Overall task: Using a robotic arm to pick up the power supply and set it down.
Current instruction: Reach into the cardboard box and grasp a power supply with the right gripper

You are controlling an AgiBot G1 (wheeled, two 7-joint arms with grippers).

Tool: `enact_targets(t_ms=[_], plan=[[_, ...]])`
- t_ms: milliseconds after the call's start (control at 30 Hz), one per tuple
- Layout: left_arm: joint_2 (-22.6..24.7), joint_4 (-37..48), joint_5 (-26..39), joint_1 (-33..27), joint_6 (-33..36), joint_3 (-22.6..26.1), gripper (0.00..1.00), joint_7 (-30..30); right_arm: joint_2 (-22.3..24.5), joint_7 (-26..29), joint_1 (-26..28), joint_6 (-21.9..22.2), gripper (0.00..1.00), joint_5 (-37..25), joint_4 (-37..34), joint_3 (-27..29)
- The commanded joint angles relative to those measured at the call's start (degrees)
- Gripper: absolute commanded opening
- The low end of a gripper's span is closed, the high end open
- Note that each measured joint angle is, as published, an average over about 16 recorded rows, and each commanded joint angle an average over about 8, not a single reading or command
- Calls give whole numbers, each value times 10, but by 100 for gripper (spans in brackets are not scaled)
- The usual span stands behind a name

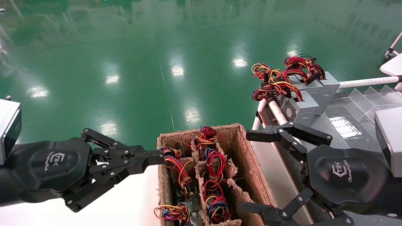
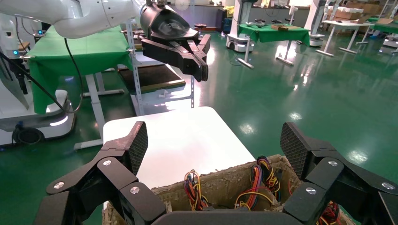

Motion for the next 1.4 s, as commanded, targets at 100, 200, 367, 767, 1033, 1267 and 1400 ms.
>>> enact_targets(t_ms=[100, 200, 367, 767, 1033, 1267, 1400], plan=[[0, 0, 0, 0, 0, 0, 100, 0, 0, 0, 0, 0, 100, 0, 0, 0], [0, 0, 0, 0, 0, 0, 100, 0, 0, 0, 0, 0, 100, 0, 0, 0], [0, 0, 0, 0, 0, 0, 100, 0, 0, 0, 0, 0, 100, 0, 0, 0], [0, 0, 0, 0, 0, 0, 100, 0, 10, 24, 6, 37, 100, -48, -3, -14], [0, 0, 0, 0, 0, 0, 100, 0, -27, 107, 60, 61, 100, -185, -20, -93], [0, 0, 0, 0, 0, 0, 100, 0, -101, 124, 115, 38, 65, -279, -97, -160], [0, 0, 0, 0, 0, 0, 100, 0, -134, 97, 128, 29, 15, -302, -135, -178]])
